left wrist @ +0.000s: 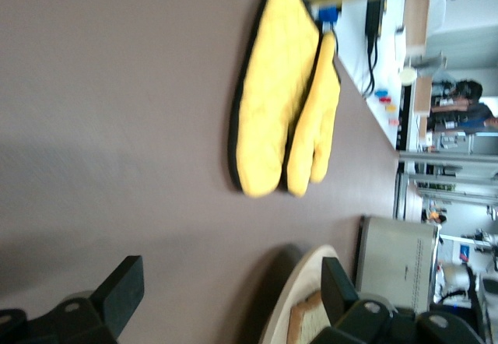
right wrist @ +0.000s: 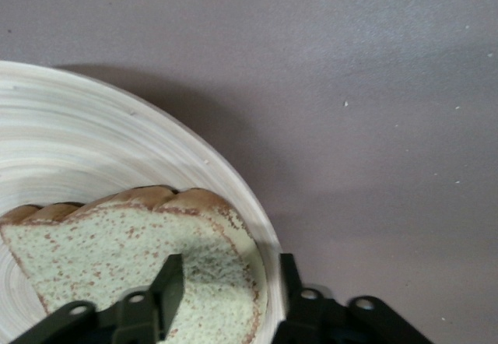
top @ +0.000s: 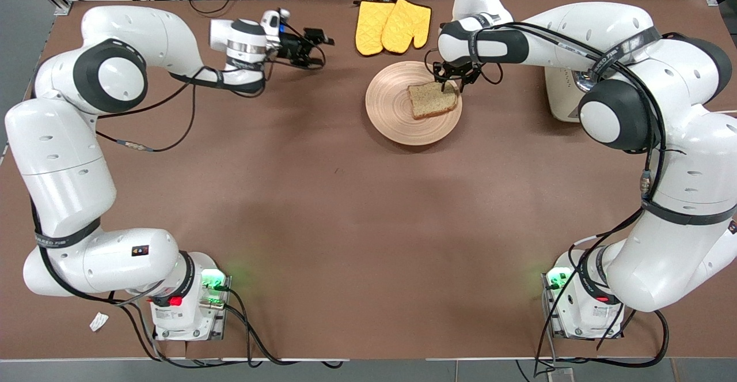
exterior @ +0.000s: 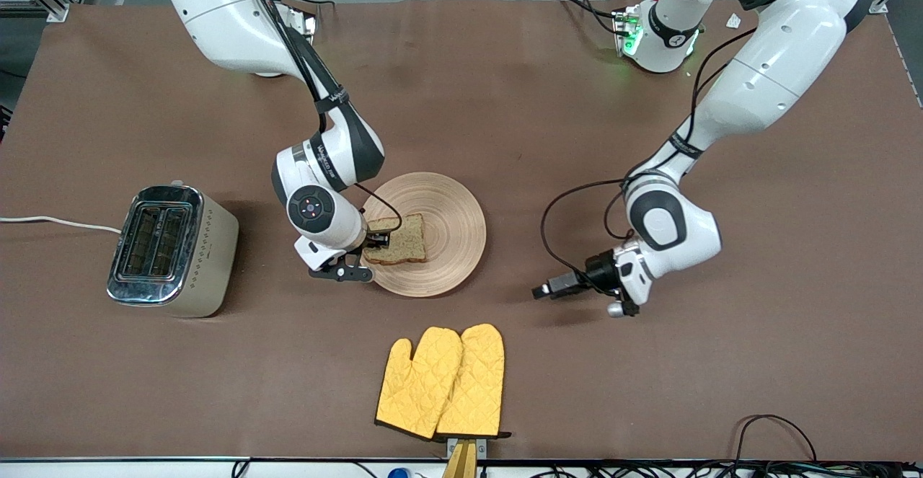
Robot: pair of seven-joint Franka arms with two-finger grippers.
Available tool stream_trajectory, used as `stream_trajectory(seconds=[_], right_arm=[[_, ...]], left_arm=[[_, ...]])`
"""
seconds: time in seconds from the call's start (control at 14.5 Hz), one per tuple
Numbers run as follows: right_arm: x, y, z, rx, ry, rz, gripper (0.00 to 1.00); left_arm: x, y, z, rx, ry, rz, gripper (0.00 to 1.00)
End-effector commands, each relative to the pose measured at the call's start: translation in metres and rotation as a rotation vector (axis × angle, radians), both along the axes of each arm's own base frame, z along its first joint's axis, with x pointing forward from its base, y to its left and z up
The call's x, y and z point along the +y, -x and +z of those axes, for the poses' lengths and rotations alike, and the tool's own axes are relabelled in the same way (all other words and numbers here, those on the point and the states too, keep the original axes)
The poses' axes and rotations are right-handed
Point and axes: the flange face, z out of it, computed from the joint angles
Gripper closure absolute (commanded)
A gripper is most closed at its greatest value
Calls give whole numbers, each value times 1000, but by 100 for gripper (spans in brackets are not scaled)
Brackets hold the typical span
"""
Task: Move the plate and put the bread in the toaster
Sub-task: 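Grasp the bread slice with the right gripper while the left gripper withdraws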
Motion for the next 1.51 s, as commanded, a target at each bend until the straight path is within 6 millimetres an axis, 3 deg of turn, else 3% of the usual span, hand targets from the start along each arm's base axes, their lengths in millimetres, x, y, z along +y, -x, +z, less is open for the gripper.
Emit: stream_trajectory(seconds=[0.0, 0.28, 0.48, 0.62, 0.89, 1.1, 1.24, 1.44], right_arm=[[-4, -2, 1, -14, 12, -15, 45], [-2, 0, 0, -12, 9, -17, 53], [2, -2, -1, -39, -4, -20, 54], [2, -1, -5, -38, -3, -21, 56], [0, -3, -6, -44, -8, -27, 56], [4, -1, -6, -44, -9, -24, 59], [5, 0, -6, -46, -10, -21, 79], [5, 1, -16, -52, -10, -19, 97]], left_arm=[[27, -22, 27, -46, -41, 34, 0], [92, -49, 50, -69, -177, 17, 0], [141, -67, 80, -45, -209, -26, 0], [162, -75, 102, -23, -228, -51, 0], [165, -74, 165, 51, -339, -23, 0], [152, -65, 204, 118, -485, -1, 0], [146, -56, 223, 158, -568, -10, 0], [132, -38, 261, 197, -731, -40, 0]])
